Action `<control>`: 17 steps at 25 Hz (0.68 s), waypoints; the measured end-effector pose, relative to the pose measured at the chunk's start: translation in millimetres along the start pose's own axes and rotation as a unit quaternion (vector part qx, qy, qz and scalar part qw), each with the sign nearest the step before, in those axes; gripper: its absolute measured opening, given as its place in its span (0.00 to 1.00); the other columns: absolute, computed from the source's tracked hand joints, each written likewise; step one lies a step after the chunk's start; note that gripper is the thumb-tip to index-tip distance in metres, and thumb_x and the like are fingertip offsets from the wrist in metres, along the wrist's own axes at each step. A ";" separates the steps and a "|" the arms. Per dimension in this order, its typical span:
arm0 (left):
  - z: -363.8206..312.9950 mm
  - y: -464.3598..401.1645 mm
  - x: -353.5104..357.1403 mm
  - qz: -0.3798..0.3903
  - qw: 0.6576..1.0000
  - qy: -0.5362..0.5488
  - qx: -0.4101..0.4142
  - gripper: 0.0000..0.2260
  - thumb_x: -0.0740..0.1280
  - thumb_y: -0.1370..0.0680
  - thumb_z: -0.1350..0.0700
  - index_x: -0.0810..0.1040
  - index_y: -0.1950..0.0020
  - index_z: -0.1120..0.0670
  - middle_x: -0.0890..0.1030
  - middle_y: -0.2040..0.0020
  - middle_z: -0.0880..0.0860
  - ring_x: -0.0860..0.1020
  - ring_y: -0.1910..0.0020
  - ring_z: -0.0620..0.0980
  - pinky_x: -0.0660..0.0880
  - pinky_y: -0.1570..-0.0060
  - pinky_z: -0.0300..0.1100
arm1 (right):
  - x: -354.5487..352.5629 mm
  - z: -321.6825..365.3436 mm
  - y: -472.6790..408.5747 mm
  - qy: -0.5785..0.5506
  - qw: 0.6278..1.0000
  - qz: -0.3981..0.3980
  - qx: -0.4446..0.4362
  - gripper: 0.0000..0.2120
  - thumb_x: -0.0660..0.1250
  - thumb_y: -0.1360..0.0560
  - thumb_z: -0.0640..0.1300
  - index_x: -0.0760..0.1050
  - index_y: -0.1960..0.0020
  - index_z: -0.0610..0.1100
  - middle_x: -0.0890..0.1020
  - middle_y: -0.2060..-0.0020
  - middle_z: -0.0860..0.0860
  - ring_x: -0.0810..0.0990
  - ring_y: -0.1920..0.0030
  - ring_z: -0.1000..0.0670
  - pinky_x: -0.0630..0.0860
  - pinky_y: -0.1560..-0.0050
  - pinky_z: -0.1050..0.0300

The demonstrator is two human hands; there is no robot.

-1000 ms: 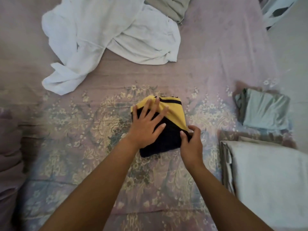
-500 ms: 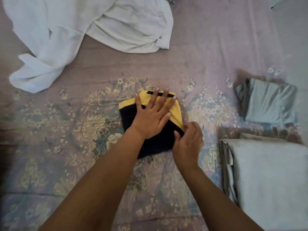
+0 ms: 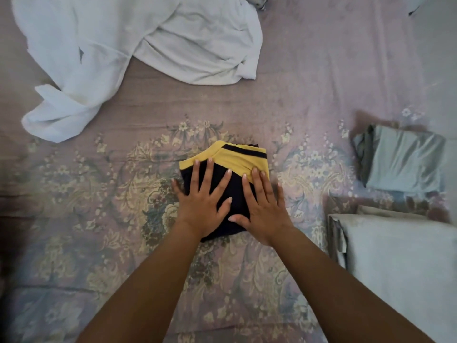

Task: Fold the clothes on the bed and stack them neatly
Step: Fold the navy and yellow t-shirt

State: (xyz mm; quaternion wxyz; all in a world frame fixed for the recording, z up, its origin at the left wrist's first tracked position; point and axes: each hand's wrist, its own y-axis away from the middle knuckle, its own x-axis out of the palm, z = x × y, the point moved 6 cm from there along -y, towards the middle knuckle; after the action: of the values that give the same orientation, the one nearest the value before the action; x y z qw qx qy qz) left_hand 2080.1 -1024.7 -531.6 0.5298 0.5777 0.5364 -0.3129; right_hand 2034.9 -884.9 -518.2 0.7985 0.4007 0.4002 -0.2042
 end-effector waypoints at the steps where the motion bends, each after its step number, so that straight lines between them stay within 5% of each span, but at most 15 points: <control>1: -2.3 2.0 -4.3 0.007 1.000 -0.002 0.003 0.30 0.64 0.19 0.42 0.62 0.20 0.48 0.55 0.18 0.60 0.51 0.20 0.65 0.50 0.35 0.82 | -4.0 1.6 3.0 0.011 1.000 0.004 -0.007 0.49 0.63 0.25 0.69 0.47 0.18 0.42 0.44 0.19 0.41 0.42 0.19 0.41 0.39 0.22 0.34; 4: -10.0 28.0 -19.1 -0.008 0.994 -0.049 0.096 0.35 0.59 0.22 0.35 0.65 0.21 0.54 0.62 0.21 0.63 0.59 0.22 0.65 0.57 0.35 0.79 | -20.4 7.1 15.6 0.175 0.982 0.004 -0.073 0.59 0.69 0.34 0.73 0.50 0.18 0.39 0.49 0.20 0.35 0.48 0.19 0.36 0.48 0.23 0.33; 7: -12.1 55.7 -7.7 0.065 0.983 -0.119 0.125 0.52 0.70 0.35 0.27 0.60 0.19 0.54 0.59 0.20 0.61 0.56 0.21 0.65 0.61 0.35 0.77 | -18.2 2.1 11.0 0.256 0.959 0.061 -0.110 0.63 0.75 0.35 0.69 0.43 0.17 0.42 0.44 0.21 0.33 0.44 0.20 0.34 0.47 0.22 0.34; 10: -17.9 51.1 -1.1 0.108 0.986 -0.117 0.048 0.56 0.75 0.38 0.29 0.59 0.19 0.54 0.55 0.18 0.60 0.53 0.20 0.65 0.69 0.37 0.73 | -20.3 4.7 8.3 0.271 0.955 -0.009 -0.120 0.43 0.71 0.24 0.54 0.52 0.18 0.46 0.54 0.21 0.34 0.55 0.20 0.36 0.58 0.23 0.38; 14: -33.9 44.5 -16.6 0.010 0.985 -0.139 0.103 0.33 0.77 0.29 0.52 0.72 0.27 0.59 0.70 0.26 0.65 0.68 0.27 0.69 0.81 0.59 0.59 | -19.2 -3.2 7.6 0.221 0.964 -0.002 -0.147 0.33 0.63 0.18 0.45 0.52 0.18 0.44 0.53 0.21 0.31 0.53 0.20 0.33 0.62 0.24 0.37; 17: -46.2 48.2 -46.9 -0.144 0.958 -0.157 0.194 0.14 0.65 0.24 0.63 0.79 0.39 0.61 0.81 0.39 0.66 0.80 0.40 0.69 0.79 0.70 0.50 | -29.3 -0.2 8.2 0.218 0.962 0.005 -0.165 0.28 0.57 0.16 0.39 0.54 0.18 0.41 0.54 0.22 0.28 0.54 0.21 0.31 0.72 0.30 0.39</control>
State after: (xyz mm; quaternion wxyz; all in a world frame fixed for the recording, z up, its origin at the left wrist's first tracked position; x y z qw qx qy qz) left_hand 2105.7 -987.8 -463.5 0.4348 0.5295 0.4529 -0.5706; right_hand 2022.7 -879.7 -490.8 0.7480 0.3004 0.5905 -0.0394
